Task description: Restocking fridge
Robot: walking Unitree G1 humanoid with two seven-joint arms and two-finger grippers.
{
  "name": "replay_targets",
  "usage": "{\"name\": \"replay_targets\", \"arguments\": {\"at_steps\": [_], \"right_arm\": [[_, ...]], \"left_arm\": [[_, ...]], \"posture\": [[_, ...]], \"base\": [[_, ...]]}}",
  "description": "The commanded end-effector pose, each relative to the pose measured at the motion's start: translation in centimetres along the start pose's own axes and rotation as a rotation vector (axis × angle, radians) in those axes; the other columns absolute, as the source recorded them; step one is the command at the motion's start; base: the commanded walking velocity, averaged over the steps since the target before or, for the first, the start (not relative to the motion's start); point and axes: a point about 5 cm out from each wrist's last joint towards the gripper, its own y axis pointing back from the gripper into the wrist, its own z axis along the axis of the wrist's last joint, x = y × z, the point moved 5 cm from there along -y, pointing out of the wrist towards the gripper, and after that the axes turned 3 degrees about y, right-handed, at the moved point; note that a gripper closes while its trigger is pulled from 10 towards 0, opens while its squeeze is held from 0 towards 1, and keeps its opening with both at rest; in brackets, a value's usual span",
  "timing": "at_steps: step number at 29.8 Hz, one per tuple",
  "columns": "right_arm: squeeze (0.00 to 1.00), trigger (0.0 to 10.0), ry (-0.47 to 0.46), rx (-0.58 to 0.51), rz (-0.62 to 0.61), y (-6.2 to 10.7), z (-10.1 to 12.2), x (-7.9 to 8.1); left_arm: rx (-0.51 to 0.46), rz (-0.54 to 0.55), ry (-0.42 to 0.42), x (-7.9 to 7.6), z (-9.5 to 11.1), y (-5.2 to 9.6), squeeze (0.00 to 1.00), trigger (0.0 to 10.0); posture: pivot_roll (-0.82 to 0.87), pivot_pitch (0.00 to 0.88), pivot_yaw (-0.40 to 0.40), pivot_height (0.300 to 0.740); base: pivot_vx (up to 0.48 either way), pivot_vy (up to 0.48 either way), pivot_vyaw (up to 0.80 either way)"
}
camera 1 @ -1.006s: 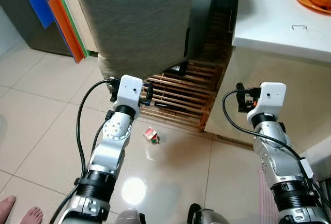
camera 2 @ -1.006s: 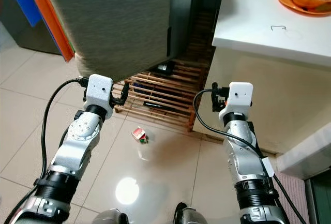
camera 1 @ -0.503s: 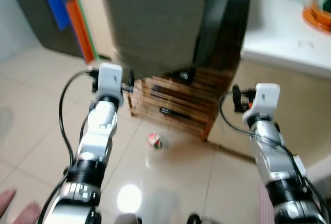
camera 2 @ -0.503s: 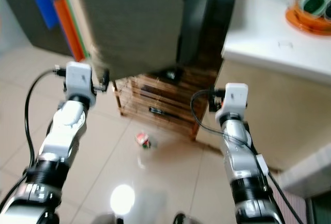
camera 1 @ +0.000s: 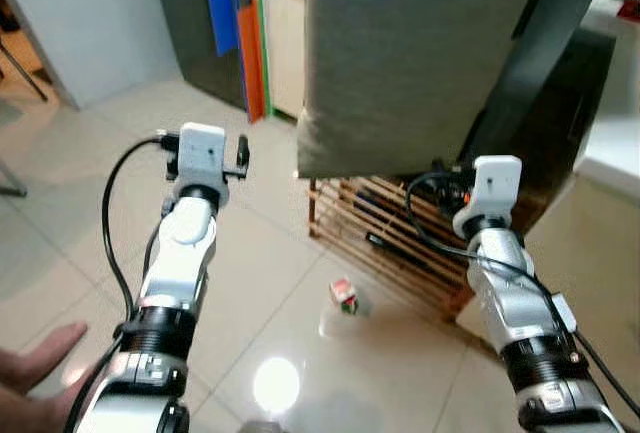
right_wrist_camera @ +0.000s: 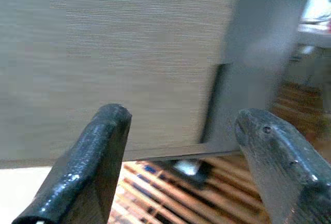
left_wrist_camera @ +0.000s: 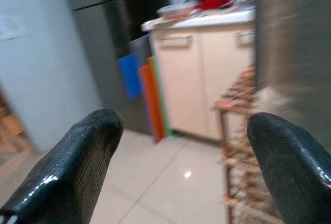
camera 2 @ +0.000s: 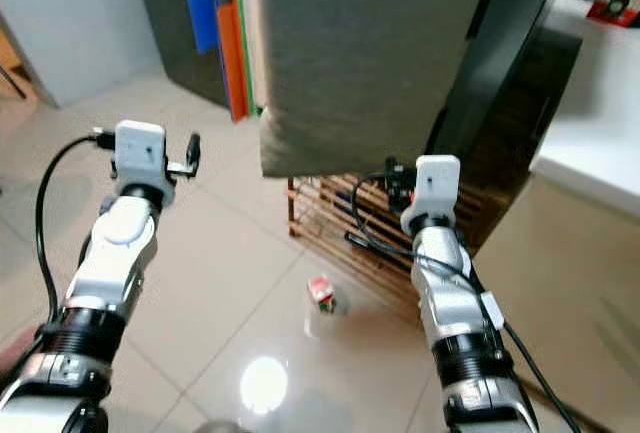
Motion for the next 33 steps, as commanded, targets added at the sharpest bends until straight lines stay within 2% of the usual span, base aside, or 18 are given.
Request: {"name": "replay_targets", "arguments": {"at_steps": [1,4,9,12,33], "right_arm": [[0.0,10.0,0.022,0.029,-0.027,0.3,-0.9,-1.2],[0.0,10.0,0.017,0.027,-0.021,0.3,-0.9,-1.0],[0.0,10.0,0.0,-0.003,0.037,0.2,-0.1,0.4],[0.0,10.0,0.0,-0.004,0.052,0.3,-0.1,0.7],[0.0,10.0,-0.002,0.023,0.065,1.1,-1.0,0.5]], "left_arm": [[-0.019,-0.036,0.006,-1.3,0.6,-0.1,0.0,10.0],[-0.021,-0.037,0.01,-1.3,0.6,-0.1,0.0,10.0],[-0.022,-0.03,0.017,-1.1,0.5,-0.1,0.0,10.0],[-0.022,-0.028,0.018,-1.1,0.5,-0.1,0.0,10.0],[-0.021,-0.027,0.023,-0.8,0.3,0.3,0.0,10.0]], "posture": [[0.14,0.002,-0.013,0.74],[0.14,0.006,-0.013,0.74],[0.15,0.012,-0.016,0.74],[0.15,0.016,-0.017,0.74],[0.14,0.038,-0.017,0.74]], "base": [[0.469,0.0,0.0],[0.469,0.0,0.0],[0.469,0.0,0.0],[0.467,0.0,0.0],[0.465,0.0,0.0]]}}
